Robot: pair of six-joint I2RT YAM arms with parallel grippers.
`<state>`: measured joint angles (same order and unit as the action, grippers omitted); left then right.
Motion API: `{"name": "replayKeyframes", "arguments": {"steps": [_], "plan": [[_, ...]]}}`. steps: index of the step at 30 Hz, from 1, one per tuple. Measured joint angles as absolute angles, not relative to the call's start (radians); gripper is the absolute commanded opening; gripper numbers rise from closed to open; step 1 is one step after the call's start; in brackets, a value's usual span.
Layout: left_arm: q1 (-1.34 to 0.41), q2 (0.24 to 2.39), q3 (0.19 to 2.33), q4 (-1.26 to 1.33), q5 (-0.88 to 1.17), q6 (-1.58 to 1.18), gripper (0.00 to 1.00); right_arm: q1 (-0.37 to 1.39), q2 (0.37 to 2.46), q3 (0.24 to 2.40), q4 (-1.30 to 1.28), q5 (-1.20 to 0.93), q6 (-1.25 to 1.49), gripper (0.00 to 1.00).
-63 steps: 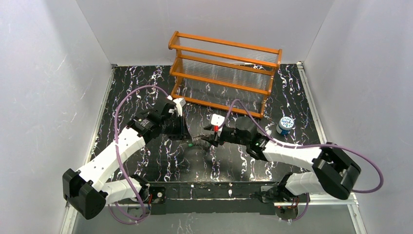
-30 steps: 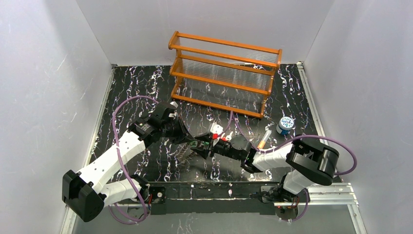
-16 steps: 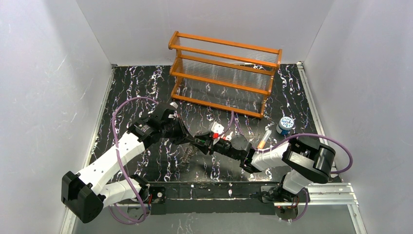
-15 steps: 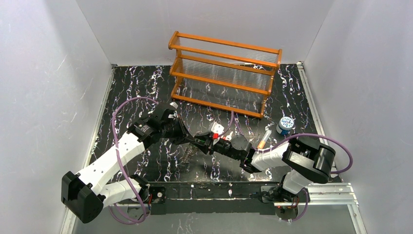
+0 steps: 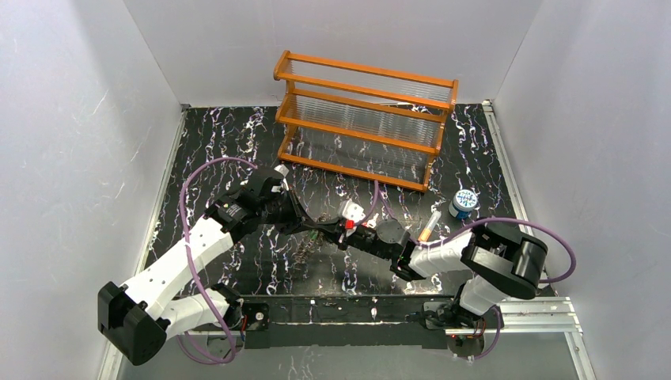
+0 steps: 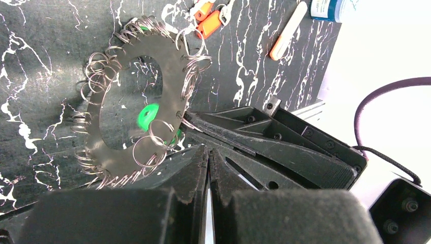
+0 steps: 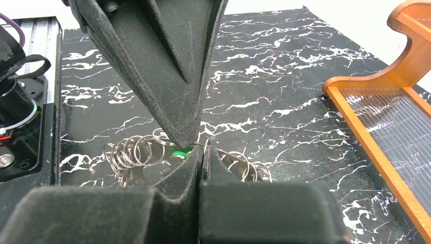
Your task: Remove the keys from the keyring
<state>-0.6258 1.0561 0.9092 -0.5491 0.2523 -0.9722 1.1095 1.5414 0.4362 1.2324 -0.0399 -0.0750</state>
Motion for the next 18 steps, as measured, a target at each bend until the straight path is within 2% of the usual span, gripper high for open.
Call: {"name": "replayKeyframes", "arguments": {"steps": [4,8,14,18], "plan": [[-0.626,1.055,0.91,-0.55,0.252,-0.96,0.02,1.109,1.534,0.436,1.222,-0.041,-0.091,0.01],[-0.626,1.055,0.93,-0.558,0.241,-0.874,0.16,1.103,1.507,0.436,1.175,-0.062,-0.106,0.01],[-0.626,1.043,0.997,-0.493,0.213,-0.572,0.33,1.041,1.377,0.443,0.971,-0.173,-0.109,0.01],[-0.626,1.017,0.962,-0.382,0.269,-0.301,0.38,0.982,1.317,0.489,0.793,-0.267,-0.109,0.01]]}}
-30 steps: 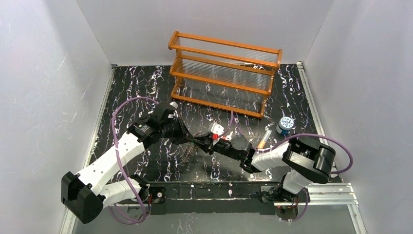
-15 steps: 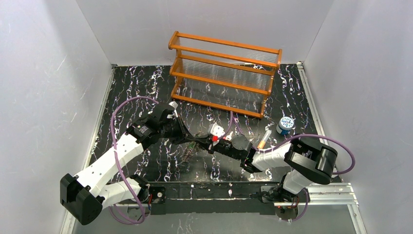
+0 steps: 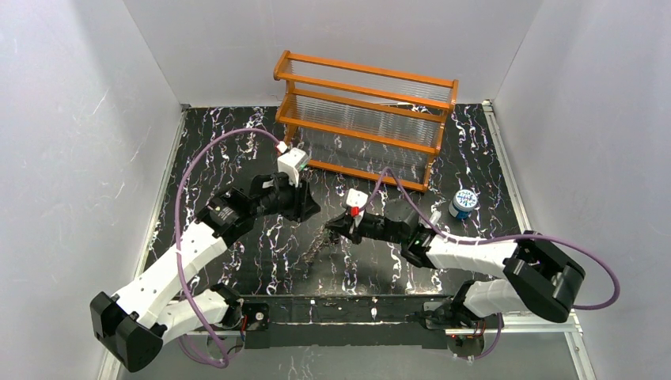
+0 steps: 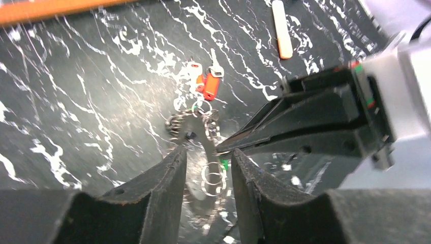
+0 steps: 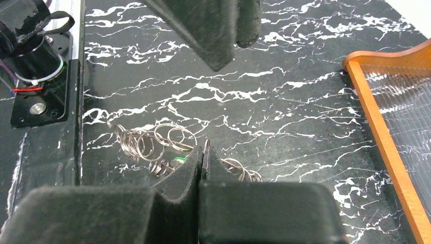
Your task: Remove the keys from the keyring
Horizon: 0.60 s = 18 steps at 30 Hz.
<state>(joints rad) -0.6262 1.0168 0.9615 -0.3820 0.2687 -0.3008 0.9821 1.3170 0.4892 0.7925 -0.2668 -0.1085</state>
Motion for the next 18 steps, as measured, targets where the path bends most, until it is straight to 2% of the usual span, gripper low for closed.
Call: {"name": "replayKeyframes", "arguments": {"steps": [11,15,18], "plan": [[-0.626,0.966,0.826,-0.204,0.473,0.258,0.47,0.815,1.291,0.659,0.426,-0.566,-0.147,0.01],[-0.626,0.966,0.794,-0.171,0.568,0.386,0.46,0.811,1.291,0.719,0.343,-0.645,-0.191,0.01],[-0.626,0.973,0.78,-0.154,0.629,0.453,0.4,0.812,1.291,0.731,0.312,-0.689,-0.214,0.01]]}}
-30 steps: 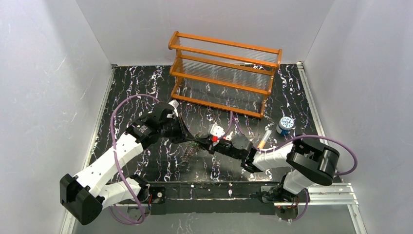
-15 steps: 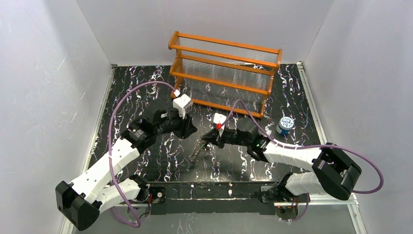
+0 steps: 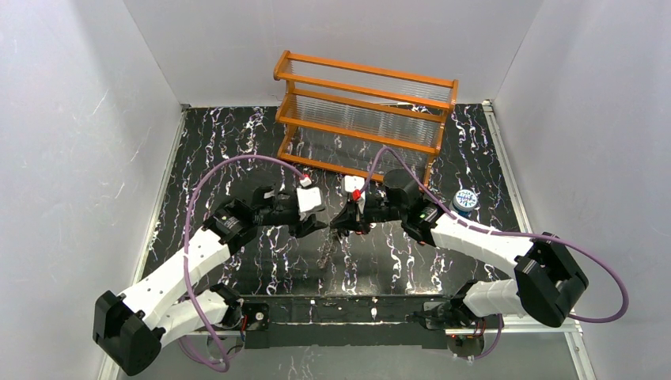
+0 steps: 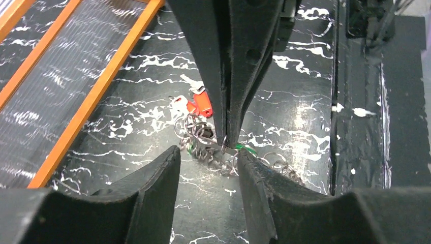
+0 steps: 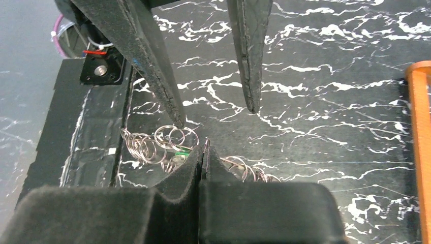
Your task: Remove the keys from the keyring
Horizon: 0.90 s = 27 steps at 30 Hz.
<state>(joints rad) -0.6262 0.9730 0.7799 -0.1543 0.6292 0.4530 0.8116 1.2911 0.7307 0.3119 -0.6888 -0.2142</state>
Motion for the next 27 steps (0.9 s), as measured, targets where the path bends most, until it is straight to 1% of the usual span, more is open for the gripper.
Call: {"name": "replayKeyframes", "arguments": {"steps": [3,6,17,20,22,24,27], "plan": [[-0.626,0.991,0.766,-0.144,0.683,0.488,0.3,0.812,1.291,0.731,0.276,-0.714,-0.234,0.01],[-0.626,1.012,0.753,-0.132,0.728,0.503,0.26,0.812,1.291,0.731,0.25,-0.725,-0.245,0.01],[-0.638,1.067,0.728,-0.098,0.794,0.492,0.25,0.812,1.291,0.731,0.232,-0.744,-0.259,0.01],[-0.644,1.074,0.716,-0.094,0.788,0.487,0.23,0.812,1.291,0.731,0.231,-0.744,-0.26,0.01],[-0.646,1.074,0.715,-0.091,0.778,0.486,0.19,0.812,1.291,0.731,0.23,-0.744,-0.259,0.01],[-0.646,1.075,0.715,-0.09,0.767,0.485,0.13,0.812,1.291,0.731,0.233,-0.745,-0.259,0.01],[-0.646,1.078,0.715,-0.091,0.767,0.479,0.0,0.811,1.291,0.731,0.233,-0.75,-0.26,0.01]]}}
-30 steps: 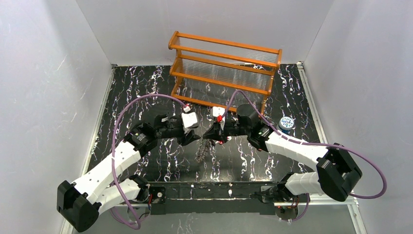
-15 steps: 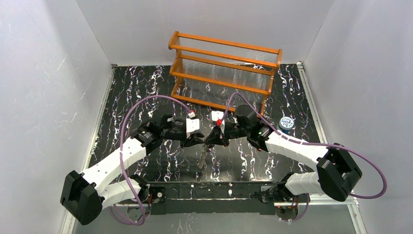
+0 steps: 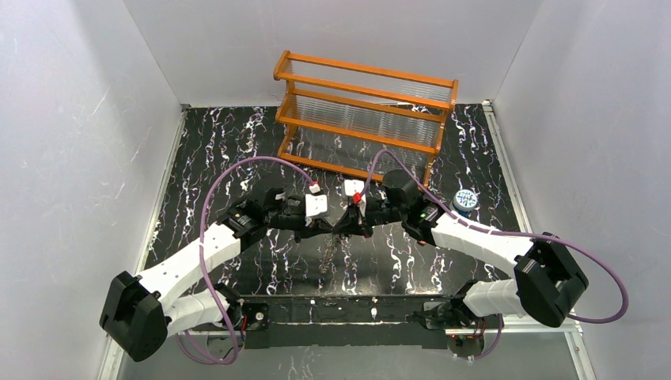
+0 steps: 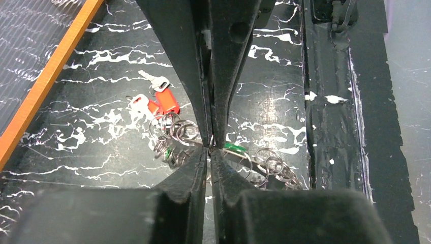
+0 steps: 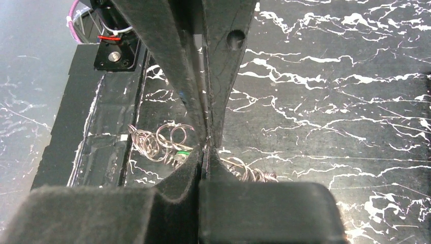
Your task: Remove the keys from the keyring
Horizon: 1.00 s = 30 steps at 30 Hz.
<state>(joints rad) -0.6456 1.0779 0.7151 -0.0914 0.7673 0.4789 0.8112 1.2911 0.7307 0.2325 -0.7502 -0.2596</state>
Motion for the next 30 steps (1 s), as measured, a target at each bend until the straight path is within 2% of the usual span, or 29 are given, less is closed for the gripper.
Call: {"name": "replayKeyframes", "arguments": {"steps": [6,8,10,12,17,23,30], "plan": [[-0.644,1.095,0.714,-0.08,0.775,0.47,0.0,0.807,1.291,0.73,0.221,-0.763,-0.259,0.01],[-0.644,1.095,0.713,-0.078,0.775,0.465,0.0,0.807,1.29,0.73,0.221,-0.762,-0.26,0.1],[-0.644,1.094,0.71,-0.066,0.773,0.448,0.0,0.807,1.283,0.726,0.221,-0.757,-0.257,0.14],[-0.645,1.094,0.698,-0.03,0.773,0.419,0.0,0.807,1.264,0.71,0.234,-0.739,-0.249,0.3],[-0.646,1.087,0.627,0.112,0.755,0.303,0.0,0.807,1.137,0.601,0.36,-0.661,-0.191,0.4],[-0.648,1.056,0.564,0.241,0.733,0.193,0.0,0.808,1.039,0.503,0.5,-0.546,-0.135,0.4],[-0.649,1.019,0.536,0.309,0.714,0.134,0.0,0.808,1.043,0.472,0.541,-0.513,-0.107,0.36]]}}
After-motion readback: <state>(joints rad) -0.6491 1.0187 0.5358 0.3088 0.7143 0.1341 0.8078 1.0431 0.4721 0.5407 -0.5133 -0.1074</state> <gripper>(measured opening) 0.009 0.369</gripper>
